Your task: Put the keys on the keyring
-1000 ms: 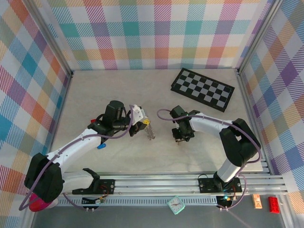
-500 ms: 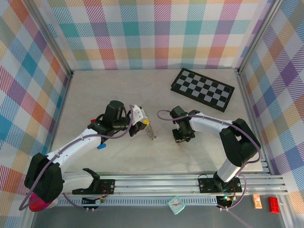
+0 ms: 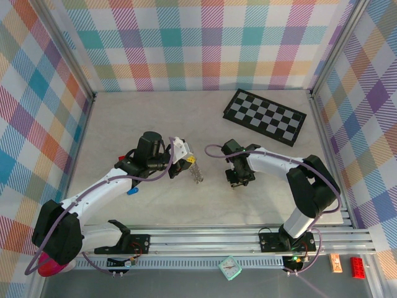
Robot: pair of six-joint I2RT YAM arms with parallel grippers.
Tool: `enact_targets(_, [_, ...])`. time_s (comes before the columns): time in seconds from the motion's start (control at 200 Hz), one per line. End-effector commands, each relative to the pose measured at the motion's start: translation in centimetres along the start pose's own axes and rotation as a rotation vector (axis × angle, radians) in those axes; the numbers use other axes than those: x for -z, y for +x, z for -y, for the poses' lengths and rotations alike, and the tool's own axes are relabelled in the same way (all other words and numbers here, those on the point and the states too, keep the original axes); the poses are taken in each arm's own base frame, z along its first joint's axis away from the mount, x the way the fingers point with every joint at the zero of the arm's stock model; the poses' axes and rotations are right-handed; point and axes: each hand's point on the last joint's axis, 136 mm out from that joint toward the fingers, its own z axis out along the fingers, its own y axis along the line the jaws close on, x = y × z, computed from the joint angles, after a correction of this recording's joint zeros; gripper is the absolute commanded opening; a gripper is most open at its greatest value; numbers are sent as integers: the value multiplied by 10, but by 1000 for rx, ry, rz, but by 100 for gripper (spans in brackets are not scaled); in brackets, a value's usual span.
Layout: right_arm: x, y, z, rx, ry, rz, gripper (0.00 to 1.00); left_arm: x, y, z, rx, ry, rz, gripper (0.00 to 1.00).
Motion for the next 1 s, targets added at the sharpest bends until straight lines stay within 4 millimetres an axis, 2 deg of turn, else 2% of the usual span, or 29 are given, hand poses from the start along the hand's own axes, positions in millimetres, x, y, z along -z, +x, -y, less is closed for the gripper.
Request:
enact_targets(0.0, [5, -3, -1, 13, 15, 1, 15, 5, -10, 3, -23, 11, 37, 0])
enact_targets(0.375, [8, -3, 1, 16, 28, 8, 6, 5, -11, 3, -25, 10, 35, 0])
enact_targets(0.455, [9, -3, 0, 17, 26, 12, 0, 5, -10, 3, -25, 11, 33, 0])
enact_targets(0.7, [13, -6, -13, 23, -51, 20, 0, 5, -9, 3, -25, 10, 32, 0])
enact_targets(0.995, [8, -5, -9, 21, -16, -3, 2, 5, -9, 3, -25, 10, 31, 0])
